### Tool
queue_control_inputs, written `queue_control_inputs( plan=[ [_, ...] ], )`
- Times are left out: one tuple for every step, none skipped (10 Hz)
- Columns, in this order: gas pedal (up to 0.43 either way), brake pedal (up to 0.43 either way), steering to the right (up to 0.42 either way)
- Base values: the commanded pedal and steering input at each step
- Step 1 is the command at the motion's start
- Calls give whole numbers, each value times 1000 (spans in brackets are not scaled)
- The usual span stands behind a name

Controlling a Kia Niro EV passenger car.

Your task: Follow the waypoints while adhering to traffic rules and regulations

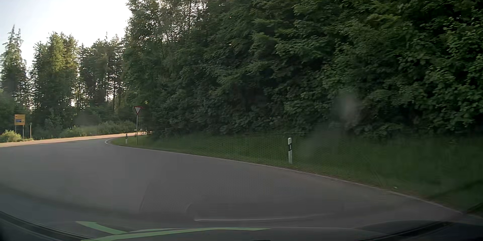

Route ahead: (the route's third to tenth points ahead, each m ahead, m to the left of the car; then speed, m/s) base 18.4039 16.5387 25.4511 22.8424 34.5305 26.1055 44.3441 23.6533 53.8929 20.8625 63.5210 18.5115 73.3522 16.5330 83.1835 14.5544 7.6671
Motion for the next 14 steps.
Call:
queue_control_inputs(
  plan=[
    [0,0,-208],
    [0,0,-208],
    [0,0,-208],
    [0,0,-208],
    [0,0,-207],
    [0,0,-205],
    [0,0,-199],
    [0,0,-190],
    [0,0,-182],
    [0,0,-174],
    [0,0,-167],
    [0,0,-158],
    [0,0,-147],
    [0,0,-136]
  ],
)
